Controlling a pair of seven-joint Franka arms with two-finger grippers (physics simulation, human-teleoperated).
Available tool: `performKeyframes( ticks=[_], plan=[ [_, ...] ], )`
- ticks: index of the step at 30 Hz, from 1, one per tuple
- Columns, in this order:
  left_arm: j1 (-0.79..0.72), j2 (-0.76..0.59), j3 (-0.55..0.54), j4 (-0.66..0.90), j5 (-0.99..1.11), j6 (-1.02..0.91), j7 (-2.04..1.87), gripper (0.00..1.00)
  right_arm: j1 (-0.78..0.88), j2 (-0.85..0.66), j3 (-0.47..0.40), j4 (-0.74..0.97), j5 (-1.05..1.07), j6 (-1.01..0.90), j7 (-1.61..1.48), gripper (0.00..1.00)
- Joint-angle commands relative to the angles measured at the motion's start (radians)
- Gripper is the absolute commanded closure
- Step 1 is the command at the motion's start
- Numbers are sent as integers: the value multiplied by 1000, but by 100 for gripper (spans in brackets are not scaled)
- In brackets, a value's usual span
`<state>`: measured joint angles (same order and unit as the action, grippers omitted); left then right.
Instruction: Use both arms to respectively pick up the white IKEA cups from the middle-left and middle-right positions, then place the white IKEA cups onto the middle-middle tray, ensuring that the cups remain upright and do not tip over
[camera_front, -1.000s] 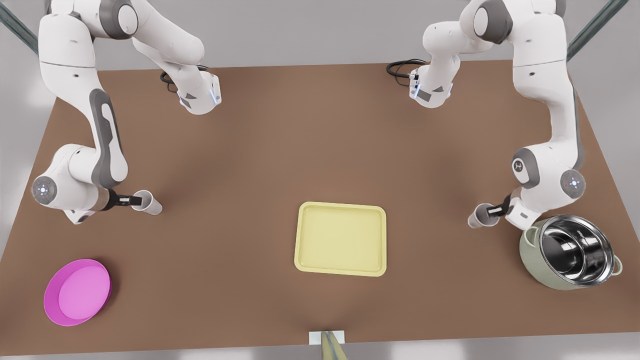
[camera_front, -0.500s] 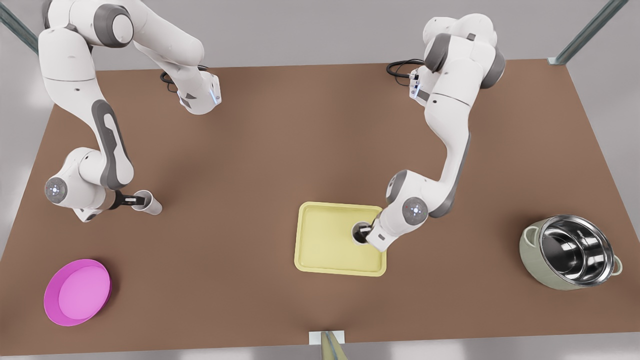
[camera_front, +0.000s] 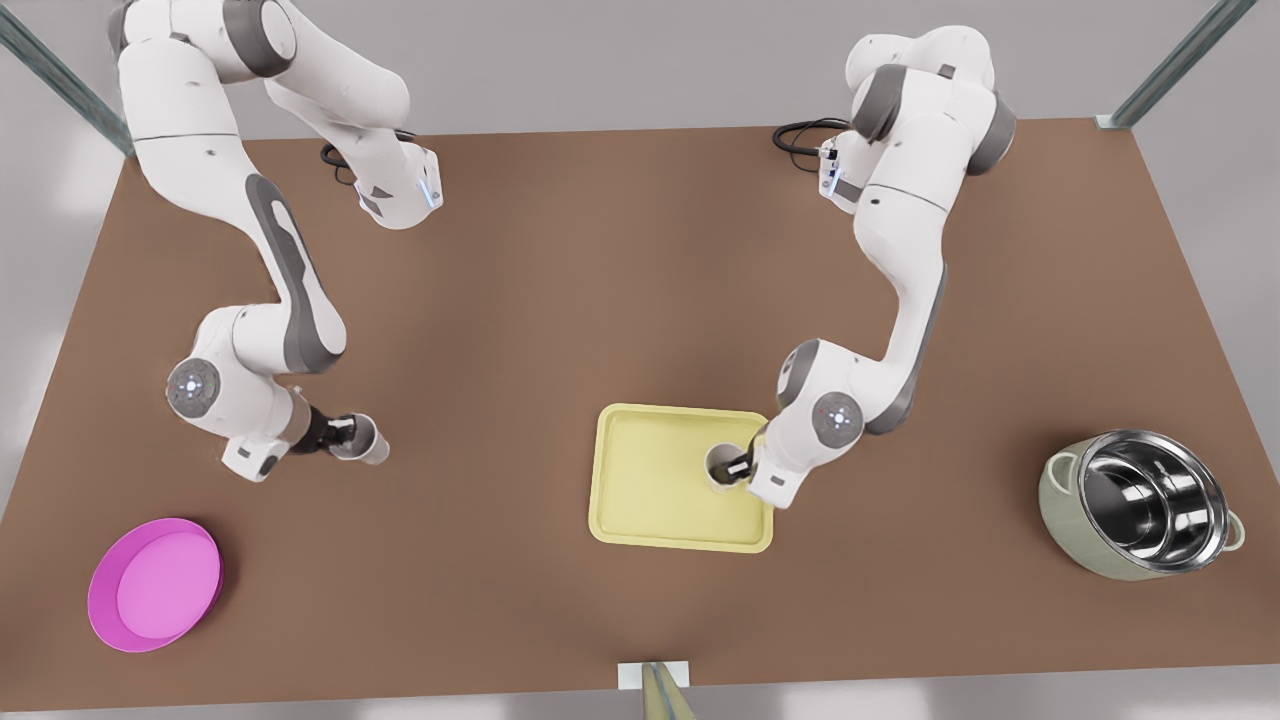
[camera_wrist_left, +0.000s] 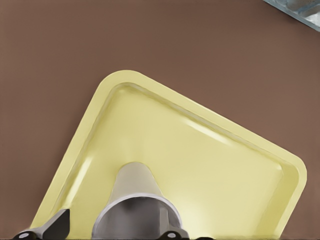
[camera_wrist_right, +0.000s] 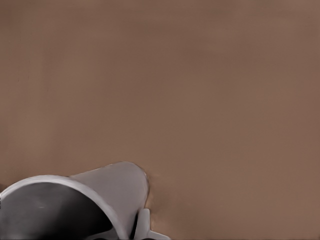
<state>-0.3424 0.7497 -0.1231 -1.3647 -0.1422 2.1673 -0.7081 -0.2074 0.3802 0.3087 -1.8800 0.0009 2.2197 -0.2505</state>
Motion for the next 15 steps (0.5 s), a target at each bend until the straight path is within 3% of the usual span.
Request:
performKeyframes(
  ticks=[1, 3, 5, 8, 9, 11, 13, 15],
  plan=[
    [0, -50, 2, 13, 32, -196, -263, 0, 114, 46, 13, 74, 4, -5, 229, 79],
    [97, -92, 0, 266, 35, -593, -255, 0, 269, 123, 13, 160, 1, 71, 419, 79],
    [215, -191, 2, 302, 102, -672, -174, 0, 376, 193, 10, 269, -13, 72, 602, 79],
    [290, -207, 2, 303, 277, -843, 462, 0, 471, 278, 6, 349, -64, 129, 769, 79],
    [301, -289, 11, 273, 297, -844, 700, 0, 510, 310, 3, 394, -101, 130, 842, 79],
    [296, -520, 14, -79, 322, -574, 748, 0, 556, 382, 0, 479, -136, 135, 916, 79],
    [301, -509, 11, -28, 259, -696, 743, 0, 594, 442, -2, 555, -136, 135, 939, 79],
    [304, -497, 11, -28, 257, -695, 743, 0, 611, 497, -5, 611, -142, 135, 939, 79]
  ],
)
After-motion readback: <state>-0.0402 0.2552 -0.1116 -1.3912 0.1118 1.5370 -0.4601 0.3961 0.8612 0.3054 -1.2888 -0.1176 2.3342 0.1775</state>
